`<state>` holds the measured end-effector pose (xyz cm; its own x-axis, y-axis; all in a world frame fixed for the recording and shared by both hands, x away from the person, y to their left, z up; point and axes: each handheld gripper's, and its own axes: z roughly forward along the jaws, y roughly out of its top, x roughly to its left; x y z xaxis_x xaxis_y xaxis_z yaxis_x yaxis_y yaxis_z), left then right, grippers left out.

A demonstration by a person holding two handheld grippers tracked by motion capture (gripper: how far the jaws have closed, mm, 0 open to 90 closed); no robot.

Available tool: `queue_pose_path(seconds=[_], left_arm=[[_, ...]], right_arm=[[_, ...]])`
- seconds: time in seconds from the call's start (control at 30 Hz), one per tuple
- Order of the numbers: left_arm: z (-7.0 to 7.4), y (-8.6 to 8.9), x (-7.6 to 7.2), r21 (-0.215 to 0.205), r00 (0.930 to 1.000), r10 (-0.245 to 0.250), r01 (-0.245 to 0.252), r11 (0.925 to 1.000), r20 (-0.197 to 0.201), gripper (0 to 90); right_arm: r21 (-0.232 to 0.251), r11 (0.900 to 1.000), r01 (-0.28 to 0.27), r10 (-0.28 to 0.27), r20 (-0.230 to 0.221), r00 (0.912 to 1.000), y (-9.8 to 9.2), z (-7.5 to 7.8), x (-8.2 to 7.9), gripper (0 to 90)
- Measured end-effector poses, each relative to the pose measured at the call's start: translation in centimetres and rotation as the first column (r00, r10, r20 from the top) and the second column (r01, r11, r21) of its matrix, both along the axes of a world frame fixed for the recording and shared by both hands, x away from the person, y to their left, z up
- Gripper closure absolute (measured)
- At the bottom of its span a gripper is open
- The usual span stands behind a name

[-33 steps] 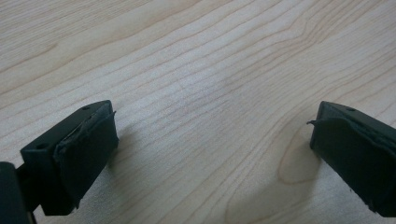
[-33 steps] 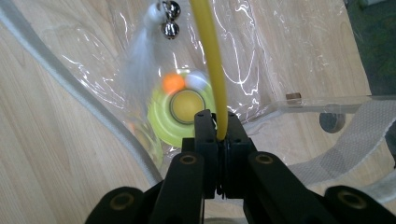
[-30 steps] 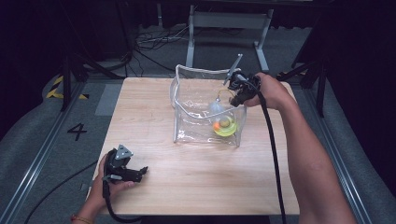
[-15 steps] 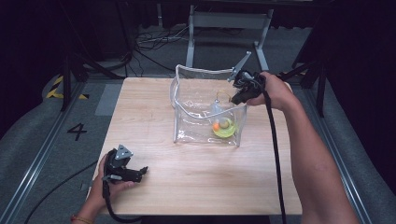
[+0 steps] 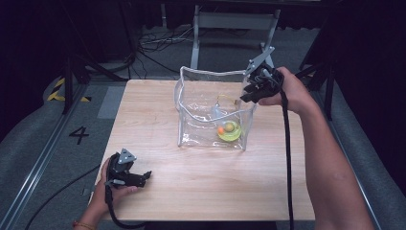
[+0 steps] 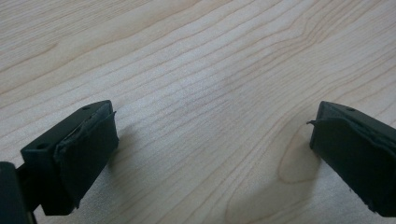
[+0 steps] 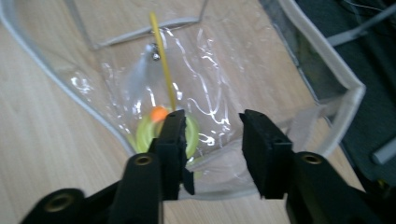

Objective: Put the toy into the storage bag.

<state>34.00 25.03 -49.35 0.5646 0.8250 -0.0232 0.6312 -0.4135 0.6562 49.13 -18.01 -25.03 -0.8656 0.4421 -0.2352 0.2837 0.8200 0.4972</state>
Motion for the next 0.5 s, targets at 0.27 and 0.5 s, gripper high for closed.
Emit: queue_pose_path(seconds=[0.27, 0.5], left_arm=[[0.0, 0.1, 0.0, 0.005, 1.0000, 0.002, -0.002, 1.0000, 0.005, 1.3], [0.0, 0.1, -0.1, 0.004, 1.0000, 0.001, -0.001, 1.0000, 0.004, 1.4]], right_arm=[[0.052, 0.996, 0.070, -0.078, 0.158, 0.9844, -1.1, 1.1, -1.6, 29.6], [0.118, 0.984, 0.132, -0.154, 0.200, 0.9677, -3.0, 0.7, -2.8, 23.3]])
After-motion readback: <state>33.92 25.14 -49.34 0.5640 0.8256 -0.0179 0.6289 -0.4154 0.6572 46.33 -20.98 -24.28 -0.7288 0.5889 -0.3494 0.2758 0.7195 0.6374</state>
